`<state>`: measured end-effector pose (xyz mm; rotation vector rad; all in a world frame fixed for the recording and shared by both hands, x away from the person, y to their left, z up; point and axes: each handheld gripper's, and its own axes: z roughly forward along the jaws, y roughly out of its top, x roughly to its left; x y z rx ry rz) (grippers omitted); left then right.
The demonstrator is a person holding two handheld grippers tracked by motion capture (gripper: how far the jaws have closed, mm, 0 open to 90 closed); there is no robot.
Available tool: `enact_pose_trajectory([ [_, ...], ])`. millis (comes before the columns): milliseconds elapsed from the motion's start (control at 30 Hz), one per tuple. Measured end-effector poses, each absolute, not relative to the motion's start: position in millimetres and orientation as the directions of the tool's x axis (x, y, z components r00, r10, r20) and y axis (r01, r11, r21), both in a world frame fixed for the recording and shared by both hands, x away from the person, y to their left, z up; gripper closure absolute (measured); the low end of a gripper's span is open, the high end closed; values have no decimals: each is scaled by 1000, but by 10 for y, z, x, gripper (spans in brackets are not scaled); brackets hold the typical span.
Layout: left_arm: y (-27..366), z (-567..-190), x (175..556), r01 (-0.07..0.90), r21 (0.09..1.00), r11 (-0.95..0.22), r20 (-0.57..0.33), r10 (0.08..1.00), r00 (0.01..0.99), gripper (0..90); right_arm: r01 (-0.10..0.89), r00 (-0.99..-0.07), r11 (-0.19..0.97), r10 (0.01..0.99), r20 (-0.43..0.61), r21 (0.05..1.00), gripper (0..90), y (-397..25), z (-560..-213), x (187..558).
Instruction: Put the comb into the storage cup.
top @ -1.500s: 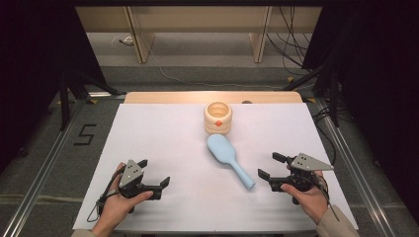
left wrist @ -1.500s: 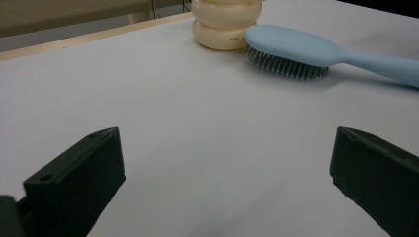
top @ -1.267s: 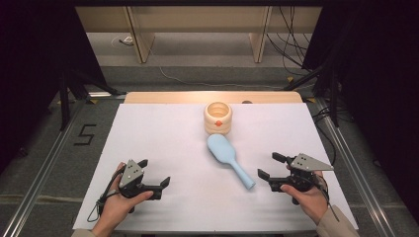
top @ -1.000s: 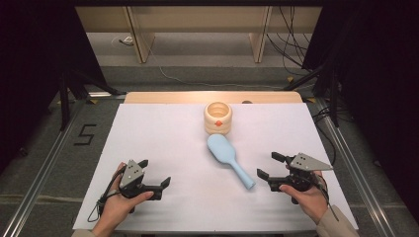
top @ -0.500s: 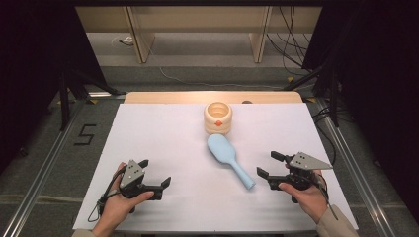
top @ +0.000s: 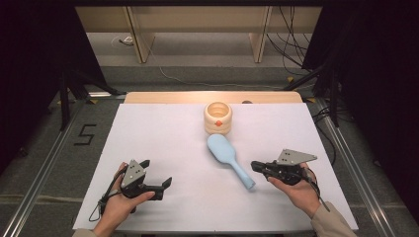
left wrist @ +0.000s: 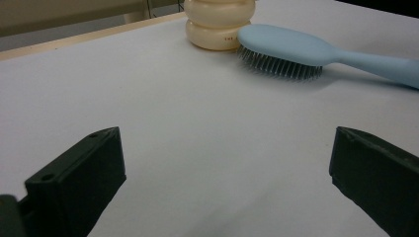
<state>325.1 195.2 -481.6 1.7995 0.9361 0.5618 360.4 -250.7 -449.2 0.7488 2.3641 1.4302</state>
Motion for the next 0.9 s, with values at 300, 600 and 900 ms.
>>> enact_pose_trajectory([
  [300,1944,-4820,3256,345,913,-215,-35,804,594,1,316,-856,497,517,17,808,900,-2207,-4504,3725],
  [600,1944,-4819,3254,346,914,-214,-37,803,595,2,334,-891,628,454,19,703,900,-1858,-4608,3818],
  [900,1939,-4818,3254,345,914,-215,-37,802,597,2,402,-871,698,491,12,592,900,-1721,-4665,3780],
])
